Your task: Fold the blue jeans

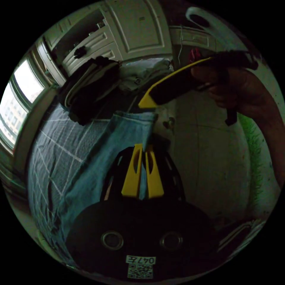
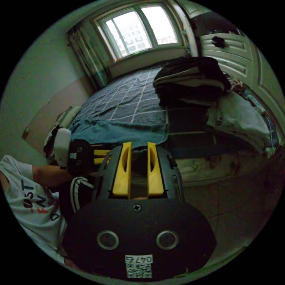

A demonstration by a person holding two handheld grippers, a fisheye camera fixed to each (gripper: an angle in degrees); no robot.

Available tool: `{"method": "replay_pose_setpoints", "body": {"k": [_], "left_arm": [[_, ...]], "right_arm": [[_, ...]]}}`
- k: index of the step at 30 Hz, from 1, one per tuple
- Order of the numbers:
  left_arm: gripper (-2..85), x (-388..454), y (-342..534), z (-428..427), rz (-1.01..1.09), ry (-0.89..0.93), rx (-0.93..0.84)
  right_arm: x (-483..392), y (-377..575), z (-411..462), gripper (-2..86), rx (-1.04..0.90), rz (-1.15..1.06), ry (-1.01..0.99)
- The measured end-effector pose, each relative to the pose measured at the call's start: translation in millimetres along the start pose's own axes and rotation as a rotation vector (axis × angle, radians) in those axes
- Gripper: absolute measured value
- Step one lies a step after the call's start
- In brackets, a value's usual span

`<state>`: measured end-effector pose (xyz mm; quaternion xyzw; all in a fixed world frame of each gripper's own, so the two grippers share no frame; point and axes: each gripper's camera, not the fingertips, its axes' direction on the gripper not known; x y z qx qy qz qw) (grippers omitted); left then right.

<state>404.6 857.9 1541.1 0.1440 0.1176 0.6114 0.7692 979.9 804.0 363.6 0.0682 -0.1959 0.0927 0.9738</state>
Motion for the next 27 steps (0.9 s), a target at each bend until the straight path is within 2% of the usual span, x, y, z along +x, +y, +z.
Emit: {"method": "replay_pose_setpoints", "body": {"k": [4, 13, 20, 24, 26, 27], "left_arm": [[5.2, 8.2, 14.7, -7.6, -0.03, 0.072, 0.06], [6.6, 23.2, 36.8, -9.2, -0.012, 0.157, 0.059], [13.1, 33.7, 52.9, -27.5, 0.088, 0.115, 0.063], [9.6, 33.8, 49.7, -35.0, 0.093, 0.033, 0.004], [1.4, 25.2, 52.7, -44.5, 0.065, -0.122, -0.01], [1.0, 20.9, 54.4, -48.2, 0.057, -0.106, -0.006]], "right_arm": [[19.8, 16.5, 15.2, 4.2, -0.077, 0.041, 0.046], [-4.5, 37.6, 85.3, 2.2, -0.153, 0.041, 0.009], [-15.6, 2.2, 67.0, 0.5, -0.042, 0.068, -0.105], [-42.1, -27.4, 76.5, 0.4, -0.074, 0.012, -0.078], [-56.1, -36.6, 83.0, 0.5, -0.098, -0.029, -0.05], [-64.7, -40.7, 86.1, 0.8, -0.096, -0.058, -0.024]]}}
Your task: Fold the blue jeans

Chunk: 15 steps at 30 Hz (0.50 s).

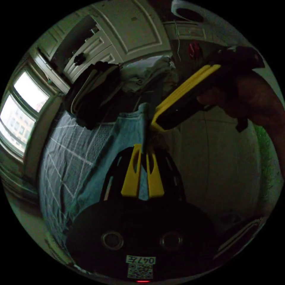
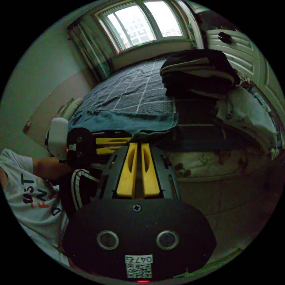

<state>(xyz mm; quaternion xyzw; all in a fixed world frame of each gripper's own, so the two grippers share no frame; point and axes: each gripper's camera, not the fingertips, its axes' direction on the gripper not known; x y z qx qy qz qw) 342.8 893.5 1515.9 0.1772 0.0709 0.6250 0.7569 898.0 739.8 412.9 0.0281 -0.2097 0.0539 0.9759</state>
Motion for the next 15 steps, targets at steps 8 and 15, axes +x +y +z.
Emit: {"method": "replay_pose_setpoints", "body": {"k": [8, 15], "left_arm": [[-0.7, -81.3, 56.9, -58.4, -0.28, 0.14, 0.115], [-0.8, -145.2, 116.0, -136.2, -0.441, 0.026, 0.244]], "right_arm": [[-1.4, -1.5, 20.0, 7.9, 0.152, 0.097, -0.067], [-81.4, -79.1, 95.6, 2.0, 0.102, -0.072, -0.064]]}}
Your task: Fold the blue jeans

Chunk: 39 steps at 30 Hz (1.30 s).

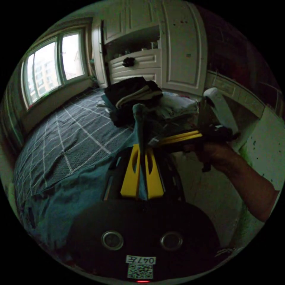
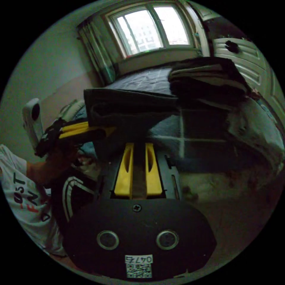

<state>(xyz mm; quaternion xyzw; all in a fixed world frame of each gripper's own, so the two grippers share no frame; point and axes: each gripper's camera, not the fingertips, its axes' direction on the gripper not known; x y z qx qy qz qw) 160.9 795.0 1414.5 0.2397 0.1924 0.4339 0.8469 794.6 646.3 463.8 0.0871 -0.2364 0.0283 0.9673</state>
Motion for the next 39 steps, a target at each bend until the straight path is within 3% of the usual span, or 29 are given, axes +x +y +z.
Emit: {"method": "replay_pose_setpoints", "body": {"k": [6, 12, 16, 23, 25, 29, 33, 35, 39], "left_arm": [[-0.8, -119.4, 39.3, -127.0, -0.246, -0.251, 0.161], [-0.7, -263.1, 127.3, -202.8, -0.688, -0.365, 0.109], [-0.6, -350.9, 181.2, -208.8, -0.961, -0.14, -0.008], [0.6, -421.2, 211.4, -250.3, -1.155, 0.154, 0.136], [1.4, -430.2, 210.7, -266.8, -1.156, 0.152, 0.159], [1.5, -440.1, 190.5, -315.2, -1.054, -0.02, 0.098], [-0.5, -446.0, 174.9, -354.0, -0.97, -0.156, 0.035], [-0.6, -448.1, 158.0, -376.0, -0.845, -0.258, -0.001], [1.5, -460.2, 112.7, -375.7, -0.611, -0.217, -0.149]], "right_arm": [[-141.6, -104.6, 70.6, 0.8, 0.082, -0.321, -0.116], [-253.8, -154.4, 201.7, 0.6, -0.109, -0.432, -0.303], [-290.2, -147.6, 269.6, 0.8, -0.26, -0.377, -0.282], [-312.5, -160.6, 294.5, 2.0, -0.284, -0.297, -0.297], [-327.9, -176.7, 298.6, 3.6, -0.261, -0.309, -0.266], [-370.5, -217.3, 321.9, 6.3, -0.253, -0.419, -0.21], [-431.8, -267.4, 376.9, 9.8, -0.282, -0.639, -0.116], [-455.1, -281.7, 403.8, 10.4, -0.301, -0.766, -0.099], [-485.6, -300.7, 458.2, 11.4, -0.423, -0.919, -0.157]]}}
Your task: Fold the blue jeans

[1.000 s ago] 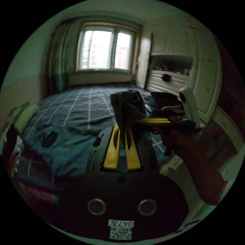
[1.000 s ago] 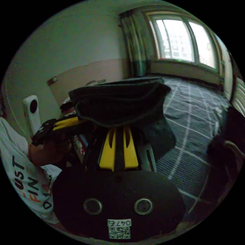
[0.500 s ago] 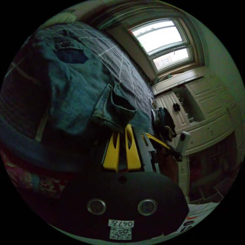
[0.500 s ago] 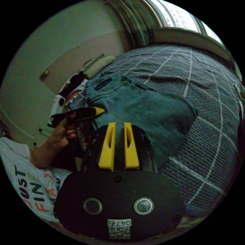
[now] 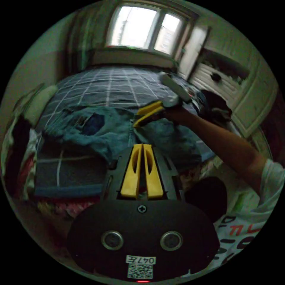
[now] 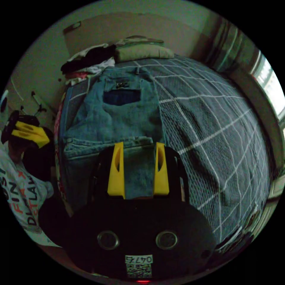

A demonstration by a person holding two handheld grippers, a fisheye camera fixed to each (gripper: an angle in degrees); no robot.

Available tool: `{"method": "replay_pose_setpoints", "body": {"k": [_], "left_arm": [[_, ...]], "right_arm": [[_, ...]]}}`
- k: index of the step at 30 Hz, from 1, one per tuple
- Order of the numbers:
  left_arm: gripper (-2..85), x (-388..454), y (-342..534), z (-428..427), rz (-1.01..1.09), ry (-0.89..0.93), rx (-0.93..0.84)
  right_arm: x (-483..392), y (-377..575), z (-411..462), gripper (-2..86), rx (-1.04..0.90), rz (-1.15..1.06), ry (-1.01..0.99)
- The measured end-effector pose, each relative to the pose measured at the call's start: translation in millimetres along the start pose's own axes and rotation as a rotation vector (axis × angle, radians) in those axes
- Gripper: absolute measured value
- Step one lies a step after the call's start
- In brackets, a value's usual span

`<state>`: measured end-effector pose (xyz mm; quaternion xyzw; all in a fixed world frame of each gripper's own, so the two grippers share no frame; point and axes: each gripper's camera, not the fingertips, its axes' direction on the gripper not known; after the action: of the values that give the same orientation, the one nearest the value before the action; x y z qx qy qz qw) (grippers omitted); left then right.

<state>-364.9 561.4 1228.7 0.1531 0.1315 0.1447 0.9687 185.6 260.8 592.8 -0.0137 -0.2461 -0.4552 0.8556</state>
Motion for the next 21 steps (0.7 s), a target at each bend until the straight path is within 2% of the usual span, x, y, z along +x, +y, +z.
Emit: {"method": "replay_pose_setpoints", "body": {"k": [2, 4, 7, 8, 11, 16, 18, 21], "left_arm": [[4.5, 16.1, -29.5, 14.8, 0.147, 0.051, -0.087], [4.3, 25.6, -45.7, 29.6, 0.203, 0.033, -0.131], [0.9, 20.4, -58.0, 55.9, 0.17, -0.05, -0.239], [0.2, 11.8, -57.6, 61.6, 0.131, -0.022, -0.277], [-0.6, -6.1, -59.0, 45.2, 0.075, 0.11, -0.199], [-0.7, -14.6, -76.3, 25.7, 0.066, 0.052, -0.137], [-0.8, -18.6, -83.8, 28.1, 0.045, 0.065, -0.159], [-0.8, -25.1, -93.0, 24.4, 0.009, 0.103, -0.178]], "right_arm": [[7.3, -11.1, 9.4, 11.4, -0.018, -0.002, -0.058], [15.5, -22.5, 17.3, 10.5, -0.039, 0.014, -0.132], [21.7, -33.8, 25.3, 8.0, -0.074, 0.053, -0.212], [22.3, -35.3, 25.1, 7.0, -0.074, 0.058, -0.213], [18.5, -37.4, 11.4, 2.6, -0.027, 0.054, -0.133], [-12.0, -15.9, -30.4, 1.3, 0.225, 0.043, 0.145], [-13.6, -12.7, -23.2, 1.4, 0.231, 0.063, 0.22], [-8.4, -16.7, 8.1, 2.6, 0.111, 0.089, 0.202]]}}
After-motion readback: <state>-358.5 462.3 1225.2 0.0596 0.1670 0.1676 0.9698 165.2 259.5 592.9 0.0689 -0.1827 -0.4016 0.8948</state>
